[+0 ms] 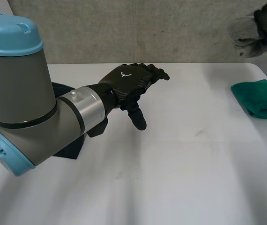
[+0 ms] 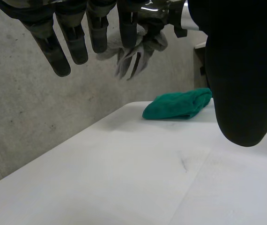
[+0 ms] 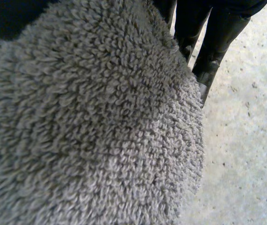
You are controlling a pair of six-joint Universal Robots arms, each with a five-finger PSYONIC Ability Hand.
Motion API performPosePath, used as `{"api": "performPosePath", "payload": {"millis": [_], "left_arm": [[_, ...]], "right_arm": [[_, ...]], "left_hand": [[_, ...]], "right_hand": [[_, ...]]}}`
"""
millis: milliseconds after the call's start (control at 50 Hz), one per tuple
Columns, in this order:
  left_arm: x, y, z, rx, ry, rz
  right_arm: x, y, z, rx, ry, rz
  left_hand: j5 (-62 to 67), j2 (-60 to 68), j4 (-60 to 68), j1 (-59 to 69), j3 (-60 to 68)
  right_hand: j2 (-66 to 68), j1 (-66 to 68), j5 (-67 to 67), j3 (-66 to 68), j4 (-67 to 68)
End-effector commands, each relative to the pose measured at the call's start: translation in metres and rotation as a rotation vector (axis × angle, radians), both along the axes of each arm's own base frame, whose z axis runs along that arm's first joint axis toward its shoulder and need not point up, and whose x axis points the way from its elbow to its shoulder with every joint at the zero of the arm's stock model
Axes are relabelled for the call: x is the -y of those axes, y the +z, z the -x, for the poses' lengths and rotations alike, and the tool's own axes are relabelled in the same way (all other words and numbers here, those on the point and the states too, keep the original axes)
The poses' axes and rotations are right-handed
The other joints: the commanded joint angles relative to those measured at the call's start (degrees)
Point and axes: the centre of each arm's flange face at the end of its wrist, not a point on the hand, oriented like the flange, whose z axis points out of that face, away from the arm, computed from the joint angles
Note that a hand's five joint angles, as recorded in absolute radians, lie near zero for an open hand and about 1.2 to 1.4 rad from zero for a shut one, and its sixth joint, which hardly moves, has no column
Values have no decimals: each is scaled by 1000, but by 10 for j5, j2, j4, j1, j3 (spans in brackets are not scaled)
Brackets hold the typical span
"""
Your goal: Fold the laundry.
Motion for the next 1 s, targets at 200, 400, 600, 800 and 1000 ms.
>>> {"api": "performPosePath", "payload": {"millis": [200, 400, 600, 800, 1000], "left_arm": [[-1, -6, -2, 10, 25, -22], [-1, -7, -2, 10, 26, -24], [-3, -6, -1, 4, 21, -28], [-4, 4, -4, -15, 24, -6], [-7, 13, -7, -28, 24, 8]], "right_arm": [[17, -121, 118, -47, 64, -293], [-4, -148, 160, -56, 126, -382], [-20, -130, 166, -10, 70, -508], [-21, -57, 188, -64, -295, -484], [-32, 31, 197, -288, -854, -291]], "left_hand": [[-4, -3, -3, 2, -8], [-4, -3, -3, 2, -8], [-2, -1, -1, 4, -6], [-4, -3, -3, 2, -8], [-7, -6, -6, -1, -11]], "right_hand": [[136, 298, 182, 160, 124], [136, 298, 182, 160, 124], [-564, -402, -518, -540, -576], [-564, -402, -518, -540, -576], [-564, -402, -518, -540, -576]]}}
